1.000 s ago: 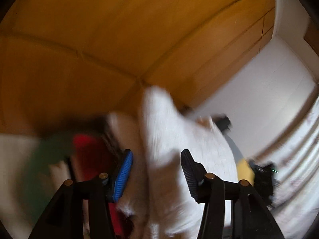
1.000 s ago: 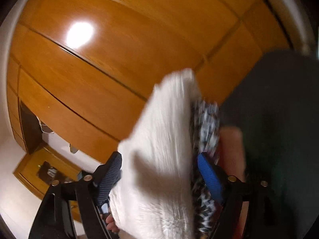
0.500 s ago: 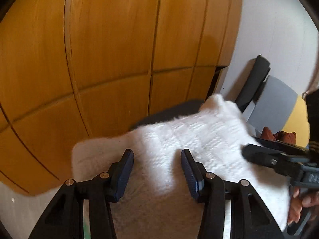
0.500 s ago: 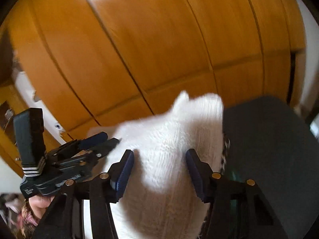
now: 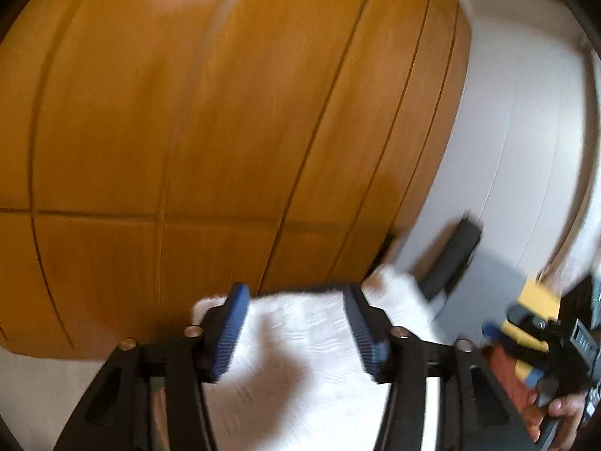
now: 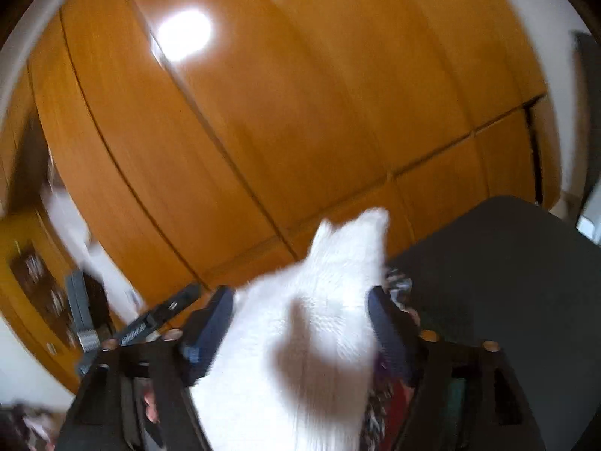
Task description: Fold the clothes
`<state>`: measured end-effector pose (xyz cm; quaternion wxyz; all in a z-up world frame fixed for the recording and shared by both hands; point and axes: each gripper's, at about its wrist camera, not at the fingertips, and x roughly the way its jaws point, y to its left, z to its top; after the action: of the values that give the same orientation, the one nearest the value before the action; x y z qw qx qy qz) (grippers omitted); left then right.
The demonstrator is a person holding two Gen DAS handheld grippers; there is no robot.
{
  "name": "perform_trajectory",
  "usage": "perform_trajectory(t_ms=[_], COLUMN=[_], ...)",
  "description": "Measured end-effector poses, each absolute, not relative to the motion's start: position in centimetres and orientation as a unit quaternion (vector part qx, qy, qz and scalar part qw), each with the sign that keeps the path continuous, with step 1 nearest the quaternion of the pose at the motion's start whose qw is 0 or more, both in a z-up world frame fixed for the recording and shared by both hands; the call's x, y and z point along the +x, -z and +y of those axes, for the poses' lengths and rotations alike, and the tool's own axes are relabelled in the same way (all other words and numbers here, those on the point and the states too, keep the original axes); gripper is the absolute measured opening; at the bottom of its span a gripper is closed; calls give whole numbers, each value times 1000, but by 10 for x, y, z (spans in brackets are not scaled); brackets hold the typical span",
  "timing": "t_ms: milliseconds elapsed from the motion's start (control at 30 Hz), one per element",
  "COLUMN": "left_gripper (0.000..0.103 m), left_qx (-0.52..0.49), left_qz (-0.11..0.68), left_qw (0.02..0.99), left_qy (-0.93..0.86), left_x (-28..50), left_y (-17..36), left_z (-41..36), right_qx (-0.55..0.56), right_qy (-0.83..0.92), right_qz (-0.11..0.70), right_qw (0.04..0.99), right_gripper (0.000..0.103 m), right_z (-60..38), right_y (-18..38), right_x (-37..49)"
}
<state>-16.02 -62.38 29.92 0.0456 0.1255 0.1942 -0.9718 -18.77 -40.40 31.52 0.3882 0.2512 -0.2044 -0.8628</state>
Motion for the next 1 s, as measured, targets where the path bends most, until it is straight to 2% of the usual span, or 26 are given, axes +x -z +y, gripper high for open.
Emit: perform_trajectory(t_ms=[67,167,200,333,467,633,833,1000], left_gripper=[72,76,80,81,80,80,80,80], left_qx=[94,85,93,169,272,363,411,409], left_qz=[205,204,196,138,98,101,-5,-65], left_qw=[17,-66,-96,-215,-315,-372,-418,-425], left_qy=[974,973,971,952,904,848,810,805], left_x=[-128,-94,-88,-84,-69,-39,-1,12], left_y=[-294,-275,-264,-202,-141,-90,-74,-61], left_z=[-599,-546,-523,-419,-313,-206,-127,-93], right_qx=[232,241,245,294,320,292,257,210], right_qy=[867,877,881,882,879,870,840,805], right_qz=[-244,-273,-280,-326,-350,-377,-358,-365], right_qw=[368,314,292,173,42,-123,-316,-417], right_gripper=[90,91,91,91,91,91,91,91], right_z=[-356,-291,-269,-169,-87,6,108,190], right_y=[-299,-244,-224,-125,-70,-51,-54,-70], right_x=[-157,-107,-88,-7,78,202,321,398])
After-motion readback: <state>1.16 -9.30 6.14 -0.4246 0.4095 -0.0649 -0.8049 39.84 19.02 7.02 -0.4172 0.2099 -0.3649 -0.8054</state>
